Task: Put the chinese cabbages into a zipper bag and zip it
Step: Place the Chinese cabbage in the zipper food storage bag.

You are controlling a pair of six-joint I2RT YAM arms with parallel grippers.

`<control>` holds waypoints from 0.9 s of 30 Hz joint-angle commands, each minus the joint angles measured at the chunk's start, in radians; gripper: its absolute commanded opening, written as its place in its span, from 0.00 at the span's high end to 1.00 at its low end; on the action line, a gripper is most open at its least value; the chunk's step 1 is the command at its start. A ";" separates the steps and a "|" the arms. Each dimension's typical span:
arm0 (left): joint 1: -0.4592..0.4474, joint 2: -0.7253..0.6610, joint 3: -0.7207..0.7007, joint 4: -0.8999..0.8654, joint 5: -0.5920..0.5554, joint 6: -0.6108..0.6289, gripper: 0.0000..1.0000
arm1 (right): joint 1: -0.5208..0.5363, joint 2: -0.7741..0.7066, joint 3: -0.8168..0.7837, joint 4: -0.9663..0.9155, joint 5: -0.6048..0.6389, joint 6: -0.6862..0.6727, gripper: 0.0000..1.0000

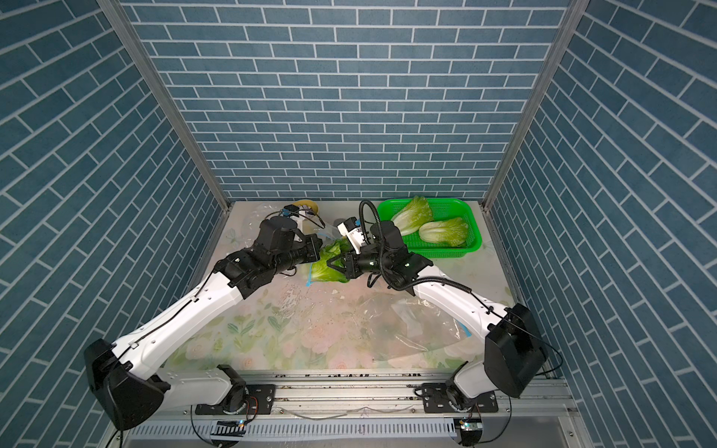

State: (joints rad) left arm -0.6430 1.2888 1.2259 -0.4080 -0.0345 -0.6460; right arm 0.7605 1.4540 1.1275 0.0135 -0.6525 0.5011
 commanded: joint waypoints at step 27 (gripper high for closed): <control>-0.004 -0.070 -0.058 0.077 -0.043 -0.162 1.00 | 0.053 0.002 -0.026 0.094 0.021 -0.084 0.82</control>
State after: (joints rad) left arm -0.6449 1.2343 1.1790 -0.3607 -0.0635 -0.8013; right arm 0.8070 1.4471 1.0569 0.1181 -0.6003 0.4709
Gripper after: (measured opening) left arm 0.045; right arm 0.173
